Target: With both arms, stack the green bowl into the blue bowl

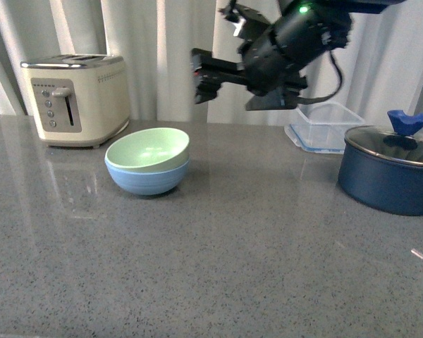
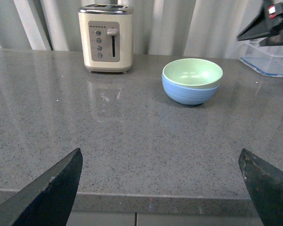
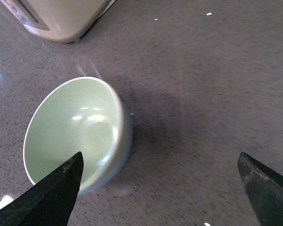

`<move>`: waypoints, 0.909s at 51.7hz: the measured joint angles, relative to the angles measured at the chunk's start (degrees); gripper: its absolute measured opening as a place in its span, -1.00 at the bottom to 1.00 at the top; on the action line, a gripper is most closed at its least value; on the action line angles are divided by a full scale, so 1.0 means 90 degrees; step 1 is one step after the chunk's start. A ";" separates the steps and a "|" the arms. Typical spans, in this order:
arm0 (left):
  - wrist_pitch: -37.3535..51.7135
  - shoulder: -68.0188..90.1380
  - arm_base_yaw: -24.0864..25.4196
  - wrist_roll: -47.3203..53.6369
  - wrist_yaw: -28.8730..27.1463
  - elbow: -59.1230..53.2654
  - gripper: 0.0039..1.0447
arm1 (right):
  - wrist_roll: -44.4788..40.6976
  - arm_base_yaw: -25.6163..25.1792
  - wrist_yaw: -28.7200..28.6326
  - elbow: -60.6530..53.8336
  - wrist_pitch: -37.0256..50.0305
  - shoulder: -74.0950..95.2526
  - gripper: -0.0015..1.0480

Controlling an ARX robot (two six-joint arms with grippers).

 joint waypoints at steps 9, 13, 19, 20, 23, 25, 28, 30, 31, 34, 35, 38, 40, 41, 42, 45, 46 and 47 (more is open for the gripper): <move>0.0000 0.0000 0.0000 0.0000 0.0000 0.0000 0.87 | -0.0068 -0.0789 0.0039 -0.2215 0.0680 -0.1639 0.81; 0.0000 0.0000 0.0000 0.0000 -0.0002 0.0000 0.87 | -0.0070 -0.1078 0.0002 -0.2987 0.0852 -0.2183 0.81; 0.0000 0.0000 0.0000 0.0000 -0.0002 0.0000 0.87 | -0.0080 -0.1598 -0.0080 -0.4240 0.1047 -0.3099 0.81; 0.0000 0.0000 0.0000 0.0000 -0.0002 0.0000 0.87 | -0.0080 -0.1700 -0.0095 -0.4483 0.1069 -0.3281 0.81; 0.0000 0.0000 0.0000 0.0000 -0.0002 0.0000 0.87 | -0.0109 -0.1962 -0.0158 -0.5073 0.1117 -0.3742 0.81; 0.0000 0.0000 0.0000 0.0000 -0.0002 0.0000 0.87 | -0.0129 -0.2115 -0.0187 -0.5360 0.1141 -0.3963 0.81; 0.0000 0.0000 0.0000 0.0000 -0.0002 0.0000 0.87 | -0.0185 -0.2463 -0.0289 -0.6152 0.1146 -0.4624 0.81; 0.0000 0.0000 0.0000 0.0000 -0.0002 0.0000 0.87 | -0.0221 -0.2652 -0.0345 -0.6533 0.1120 -0.4957 0.81; 0.0000 0.0000 0.0000 0.0000 -0.0002 0.0000 0.87 | -0.0245 -0.2739 -0.0362 -0.6713 0.1100 -0.5117 0.81; 0.0000 0.0000 0.0000 0.0000 0.0000 0.0000 0.87 | -0.0267 -0.3038 -0.0440 -0.7293 0.1003 -0.5661 0.81; 0.0000 0.0000 0.0000 0.0000 0.0000 0.0000 0.87 | -0.0267 -0.3118 -0.0464 -0.7441 0.0962 -0.5812 0.81; 0.0000 0.0000 0.0000 0.0000 0.0000 0.0000 0.87 | -0.0270 -0.3332 -0.0520 -0.7861 0.0852 -0.6280 0.81; 0.0000 0.0000 0.0000 0.0000 -0.0002 0.0000 0.87 | -0.0267 -0.3475 -0.0578 -0.8157 0.0733 -0.6669 0.81; 0.0000 0.0000 0.0000 0.0000 0.0000 0.0000 0.87 | -0.0267 -0.3521 -0.0595 -0.8267 0.0695 -0.6822 0.81; 0.0000 0.0000 0.0000 0.0000 -0.0002 0.0000 0.87 | -0.0270 -0.3580 -0.0595 -0.8427 0.0670 -0.7053 0.81; 0.0000 0.0000 0.0000 0.0000 -0.0002 0.0000 0.87 | -0.0272 -0.3660 -0.0333 -0.8699 0.0600 -0.7509 0.81; 0.0000 0.0000 0.0000 0.0000 -0.0002 0.0000 0.87 | -0.0274 -0.3670 -0.0282 -0.8748 0.0590 -0.7596 0.81; 0.0000 0.0000 0.0000 0.0000 -0.0002 0.0000 0.87 | -0.0274 -0.3687 -0.0279 -0.8782 0.0583 -0.7684 0.81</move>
